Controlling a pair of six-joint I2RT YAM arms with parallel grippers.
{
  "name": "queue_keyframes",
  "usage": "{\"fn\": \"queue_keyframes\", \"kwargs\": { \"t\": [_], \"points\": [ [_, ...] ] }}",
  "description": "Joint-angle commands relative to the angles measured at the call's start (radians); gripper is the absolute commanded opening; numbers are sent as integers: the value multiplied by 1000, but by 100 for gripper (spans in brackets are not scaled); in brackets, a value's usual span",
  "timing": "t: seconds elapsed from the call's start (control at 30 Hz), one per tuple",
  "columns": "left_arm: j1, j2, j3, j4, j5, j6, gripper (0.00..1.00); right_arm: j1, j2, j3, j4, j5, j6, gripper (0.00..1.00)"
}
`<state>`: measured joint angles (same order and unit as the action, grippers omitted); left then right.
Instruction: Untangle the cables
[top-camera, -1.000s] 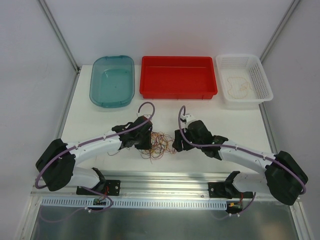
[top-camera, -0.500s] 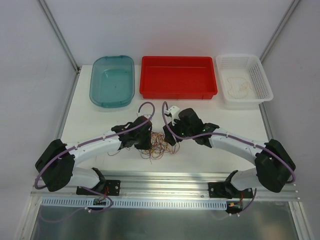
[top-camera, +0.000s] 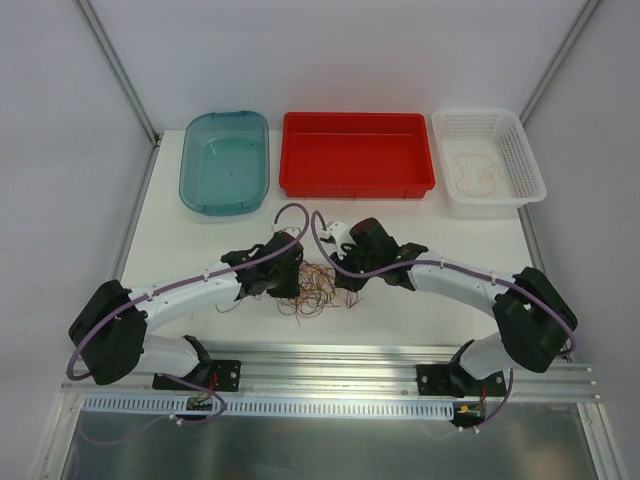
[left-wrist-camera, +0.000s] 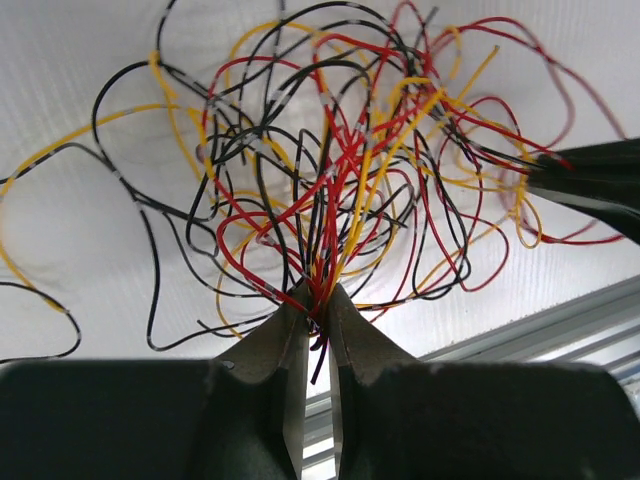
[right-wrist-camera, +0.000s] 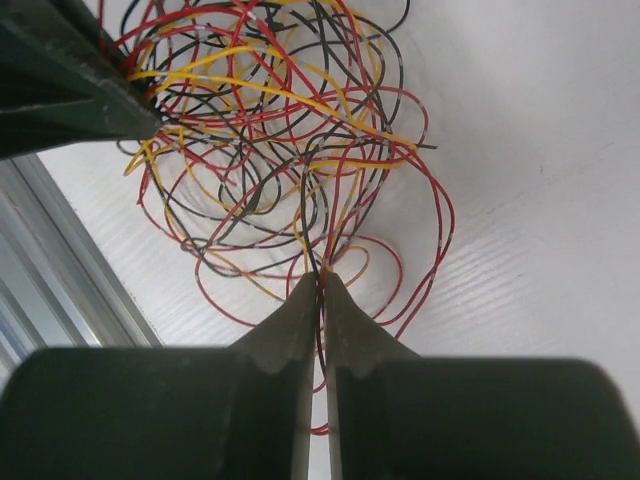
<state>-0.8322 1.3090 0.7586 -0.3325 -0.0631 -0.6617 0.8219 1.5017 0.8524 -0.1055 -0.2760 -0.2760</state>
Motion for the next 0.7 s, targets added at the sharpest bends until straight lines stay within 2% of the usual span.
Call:
{"fn": "queue_keyframes", "kwargs": {
  "t": [0.0, 0.1, 0.37, 0.5, 0.67],
  "points": [
    [-1, -21, -7, -40, -81, 10, 7, 2, -128, -1, -29, 0, -26, 7],
    [25, -16, -18, -59, -104, -6, 5, 0, -228, 17, -114, 33, -43, 1],
    [116, -48, -60, -83, -124, -33, 0, -29, -469, 57, -298, 98, -48, 1],
    [192, -102, -94, -89, -119, -41, 0, -87, -628, 83, -356, 139, -20, 1],
    [277, -155, -125, -97, -130, -33, 0, -178, -745, 105, -402, 152, 53, 1]
  ]
}}
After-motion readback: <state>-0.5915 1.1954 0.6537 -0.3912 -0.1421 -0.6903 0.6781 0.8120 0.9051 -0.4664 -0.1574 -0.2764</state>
